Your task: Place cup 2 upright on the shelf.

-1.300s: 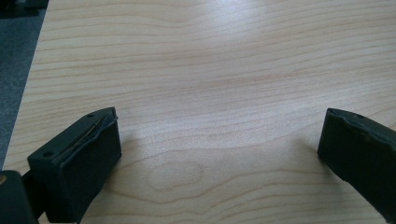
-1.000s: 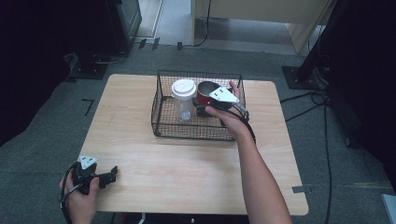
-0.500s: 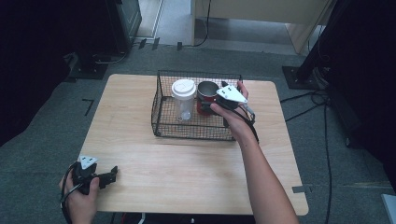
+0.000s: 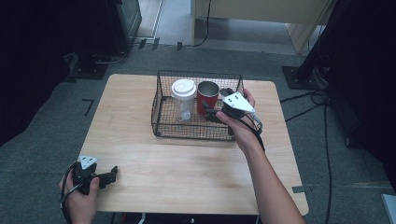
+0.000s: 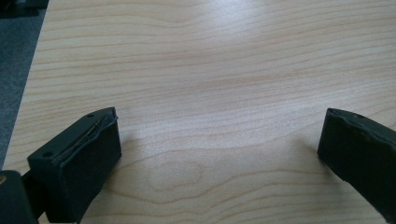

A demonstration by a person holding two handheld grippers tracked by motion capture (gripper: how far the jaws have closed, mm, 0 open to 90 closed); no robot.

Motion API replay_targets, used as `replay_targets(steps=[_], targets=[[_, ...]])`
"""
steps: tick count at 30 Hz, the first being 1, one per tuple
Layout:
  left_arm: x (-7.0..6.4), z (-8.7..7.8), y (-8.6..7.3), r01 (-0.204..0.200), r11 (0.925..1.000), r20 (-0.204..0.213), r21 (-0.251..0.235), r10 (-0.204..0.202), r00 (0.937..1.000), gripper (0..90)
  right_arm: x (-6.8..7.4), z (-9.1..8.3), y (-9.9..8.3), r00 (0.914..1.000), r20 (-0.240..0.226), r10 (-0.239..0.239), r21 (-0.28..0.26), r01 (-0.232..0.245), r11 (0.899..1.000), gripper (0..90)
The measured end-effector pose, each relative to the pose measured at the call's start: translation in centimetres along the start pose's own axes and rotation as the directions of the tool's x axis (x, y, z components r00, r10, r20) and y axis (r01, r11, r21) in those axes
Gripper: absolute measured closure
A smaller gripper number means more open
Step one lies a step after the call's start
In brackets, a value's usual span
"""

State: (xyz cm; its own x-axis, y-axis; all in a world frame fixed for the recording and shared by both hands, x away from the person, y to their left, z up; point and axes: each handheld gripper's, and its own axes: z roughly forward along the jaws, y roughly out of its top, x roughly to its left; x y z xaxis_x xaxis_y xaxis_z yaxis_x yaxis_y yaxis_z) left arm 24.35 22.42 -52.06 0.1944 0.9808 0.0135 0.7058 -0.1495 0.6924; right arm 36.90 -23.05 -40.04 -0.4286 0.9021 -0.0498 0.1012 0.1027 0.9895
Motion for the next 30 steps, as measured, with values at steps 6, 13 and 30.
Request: replay_targets(steps=[6, 13, 30], targets=[[0.0, 0.0, 0.0, 0.000, 1.0000, -0.001, -0.001, 0.000, 1.0000, 0.0, 0.2, -1.7, -0.4, 0.9999, -0.004, 0.014, -0.006, -0.014, 1.000, 0.0], [0.0, 0.0, 0.0, 0.001, 1.0000, -0.001, -0.001, -0.001, 1.0000, 0.0, 0.3, -3.6, -0.8, 0.9999, -0.004, 0.010, -0.003, -0.010, 1.000, 0.0], [0.0, 0.0, 0.0, 0.001, 1.0000, 0.000, -0.002, -0.001, 1.0000, 0.0, 0.9, -7.9, -1.9, 1.0000, 0.001, 0.009, -0.018, -0.009, 1.000, 0.0]])
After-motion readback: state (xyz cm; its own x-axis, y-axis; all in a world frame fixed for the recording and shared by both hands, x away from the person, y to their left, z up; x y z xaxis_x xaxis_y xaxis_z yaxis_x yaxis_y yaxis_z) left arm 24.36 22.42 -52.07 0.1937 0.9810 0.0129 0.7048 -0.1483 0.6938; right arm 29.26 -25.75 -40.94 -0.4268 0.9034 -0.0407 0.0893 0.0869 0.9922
